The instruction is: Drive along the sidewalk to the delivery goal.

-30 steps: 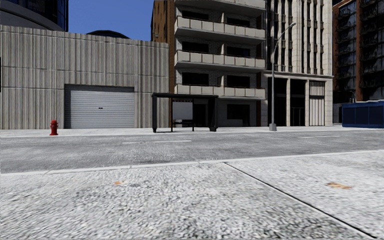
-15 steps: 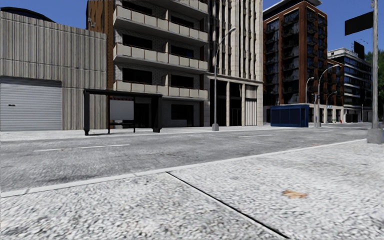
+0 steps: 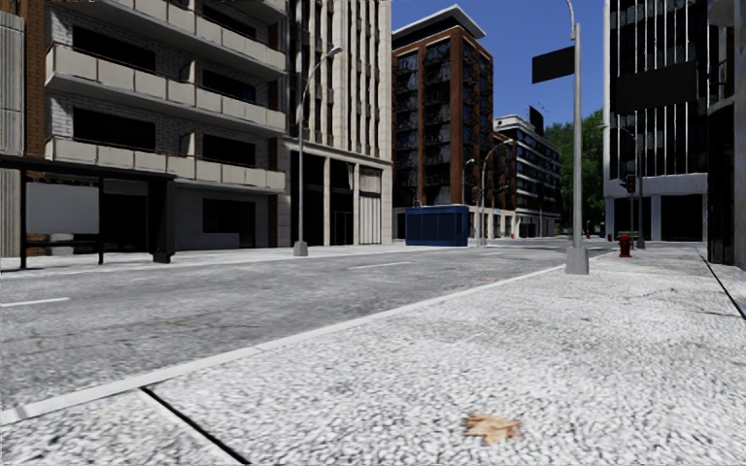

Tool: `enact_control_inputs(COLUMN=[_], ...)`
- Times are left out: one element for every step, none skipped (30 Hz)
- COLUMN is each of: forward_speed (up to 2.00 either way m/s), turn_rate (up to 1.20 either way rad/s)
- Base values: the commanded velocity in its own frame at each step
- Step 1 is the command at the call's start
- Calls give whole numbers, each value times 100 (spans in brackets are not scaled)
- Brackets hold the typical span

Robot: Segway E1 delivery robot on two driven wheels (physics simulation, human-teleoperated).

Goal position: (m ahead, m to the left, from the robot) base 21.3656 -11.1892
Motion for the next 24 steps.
enact_control_inputs(forward_speed=[176, 176, 178, 179, 180, 180, 181, 183, 185, 185, 188, 193, 200, 200, 200, 200, 200, 200, 200, 200, 200, 200, 200, 200], turn_rate=[-72, -72, -72, -72, -72, -72, -72, -72, -72, -72, -72, -72, -72, -72, -72, -72, -72, -72, -72, -72, -72, -72, -72, -72])
